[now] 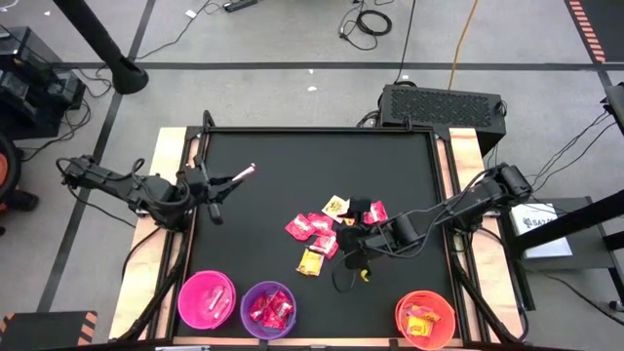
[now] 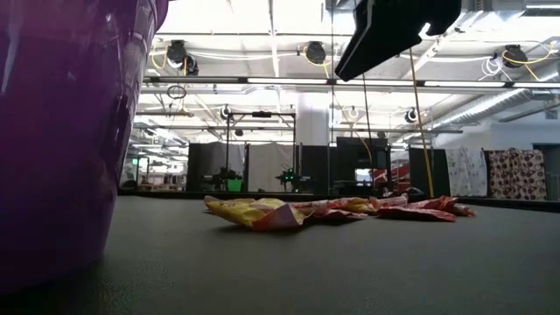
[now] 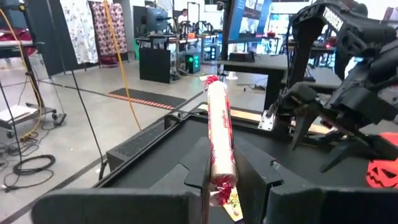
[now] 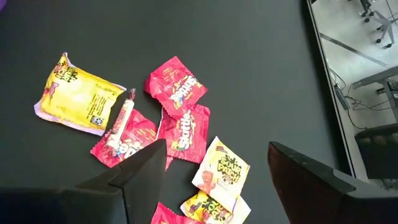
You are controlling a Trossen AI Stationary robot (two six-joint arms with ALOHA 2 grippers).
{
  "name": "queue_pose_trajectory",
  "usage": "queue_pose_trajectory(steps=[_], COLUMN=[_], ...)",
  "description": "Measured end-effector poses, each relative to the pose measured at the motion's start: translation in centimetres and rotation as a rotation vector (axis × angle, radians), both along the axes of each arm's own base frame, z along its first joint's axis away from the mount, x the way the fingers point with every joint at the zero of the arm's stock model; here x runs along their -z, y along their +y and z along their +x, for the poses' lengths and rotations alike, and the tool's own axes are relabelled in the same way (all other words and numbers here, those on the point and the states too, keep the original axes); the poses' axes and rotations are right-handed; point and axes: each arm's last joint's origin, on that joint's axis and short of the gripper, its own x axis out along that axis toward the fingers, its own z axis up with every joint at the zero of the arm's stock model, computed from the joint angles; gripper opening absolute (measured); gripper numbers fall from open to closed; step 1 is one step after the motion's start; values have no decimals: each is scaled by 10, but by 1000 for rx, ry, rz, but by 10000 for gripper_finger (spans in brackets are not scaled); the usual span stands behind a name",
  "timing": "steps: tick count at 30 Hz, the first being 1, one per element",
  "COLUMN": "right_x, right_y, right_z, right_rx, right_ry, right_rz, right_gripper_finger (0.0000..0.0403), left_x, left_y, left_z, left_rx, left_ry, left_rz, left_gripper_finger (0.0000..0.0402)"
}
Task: Sort candy by brand, put in halloween buckets
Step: Put the orange candy into the pink bucket
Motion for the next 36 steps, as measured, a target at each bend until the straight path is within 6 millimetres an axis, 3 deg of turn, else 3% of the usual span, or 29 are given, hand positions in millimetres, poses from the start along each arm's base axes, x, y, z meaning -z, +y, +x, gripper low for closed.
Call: queue_pose_trajectory(steps=[9,19,26,32,36], right_x=[0,0,0,0,1], right_y=[-1,-1,-1,-1,-1], right_z=[0,0,0,0,-1], right_rx=[-7,-8,-8,0,-1], right_ry=[6,8,10,9,13], right_rz=[-9,-12,-12,-3,-4], right_gripper_finger=[270,270,270,270,270], left_x=[7,15,17,38,42], left_y=[-1,-2,-5,-14,-24], left_z=[3,5,6,1,-3], left_rx=[23,50,125,294,514], left_ry=[239,371,245,387,442], left_rz=[456,626,272,50,-82], left_gripper_finger=[55,55,55,55,55])
